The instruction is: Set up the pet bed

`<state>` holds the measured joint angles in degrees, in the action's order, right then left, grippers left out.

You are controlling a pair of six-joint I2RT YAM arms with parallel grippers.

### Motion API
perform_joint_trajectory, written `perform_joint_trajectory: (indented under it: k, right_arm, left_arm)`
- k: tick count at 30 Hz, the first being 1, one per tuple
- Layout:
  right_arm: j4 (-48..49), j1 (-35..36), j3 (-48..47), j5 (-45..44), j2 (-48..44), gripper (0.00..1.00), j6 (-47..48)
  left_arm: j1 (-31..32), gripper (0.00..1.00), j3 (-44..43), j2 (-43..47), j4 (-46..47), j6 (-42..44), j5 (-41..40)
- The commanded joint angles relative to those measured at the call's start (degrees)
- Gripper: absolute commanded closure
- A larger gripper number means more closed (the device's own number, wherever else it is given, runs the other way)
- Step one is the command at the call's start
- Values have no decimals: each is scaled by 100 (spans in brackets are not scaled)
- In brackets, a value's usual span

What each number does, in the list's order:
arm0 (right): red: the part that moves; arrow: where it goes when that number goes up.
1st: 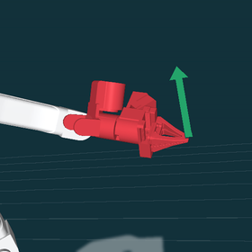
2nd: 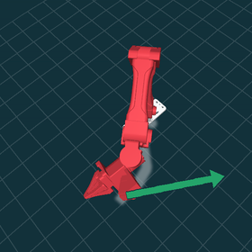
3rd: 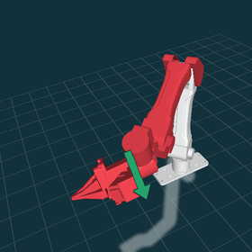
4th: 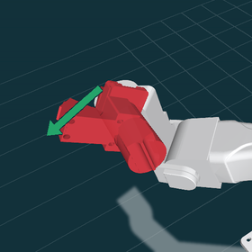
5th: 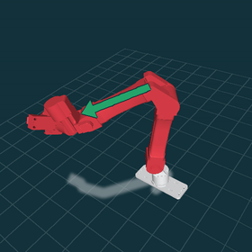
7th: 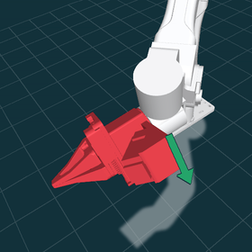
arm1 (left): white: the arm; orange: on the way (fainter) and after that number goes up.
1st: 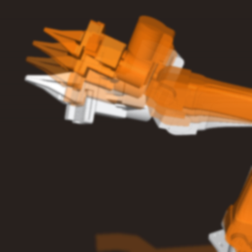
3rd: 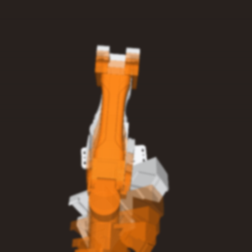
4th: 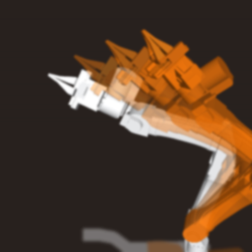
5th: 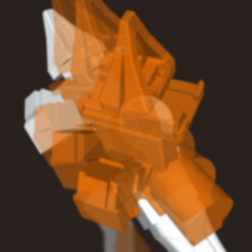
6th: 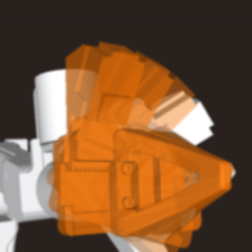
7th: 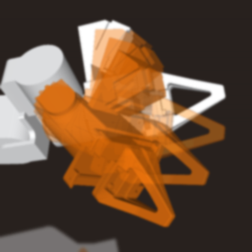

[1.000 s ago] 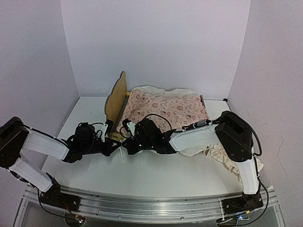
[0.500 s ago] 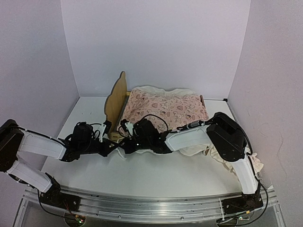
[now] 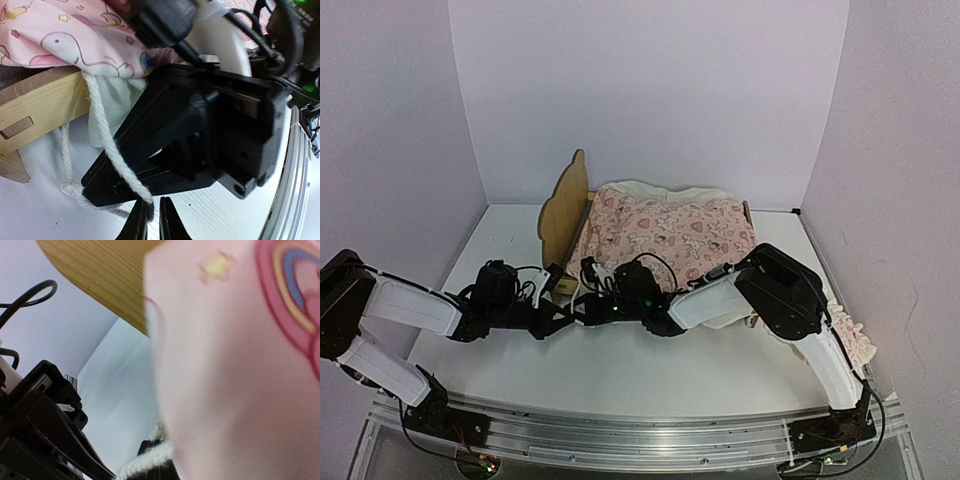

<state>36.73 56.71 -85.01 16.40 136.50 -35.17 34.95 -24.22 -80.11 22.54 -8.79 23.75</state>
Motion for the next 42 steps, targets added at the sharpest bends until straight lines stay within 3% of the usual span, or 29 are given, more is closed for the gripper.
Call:
perform_joint_trajectory:
  k: [1, 6, 12, 18, 21, 23, 28, 34, 42]
  right_arm:
    - [455, -111, -164, 197, 291, 100, -442]
    - [520, -123, -116, 199, 355, 100, -475]
    - [691, -136, -179, 192, 510, 100, -585]
    - [825, -160, -159, 192, 560, 100, -656]
    - [850, -160, -197, 209, 595, 100, -664]
    - [860, -160, -230, 245, 615, 100, -671]
    - [896, -167, -241, 337, 628, 100, -624]
    - [896, -165, -209, 402, 583, 100, -534]
    - [896, -169, -135, 417, 496, 100, -443]
  left_arm:
    - [-182, 76, -31, -41, 133, 269, 740]
    - [-208, 61, -354, 272, -549, 386, 1001]
    - [-253, 49, -746, 854, -1332, 670, 1279]
    - [-255, 41, -1043, 1287, -2149, 2330, 540]
    - [-319, 42, -963, 1334, -2177, 3271, -172]
    - [-559, 51, -970, 1208, -2127, 3714, -535]
    - [-1503, 57, -1094, 642, -2522, 5070, 278]
    - [-1578, 54, -1049, 429, -2570, 7892, 905]
    - [-1570, 58, -1409, -251, -2120, 8263, 1603]
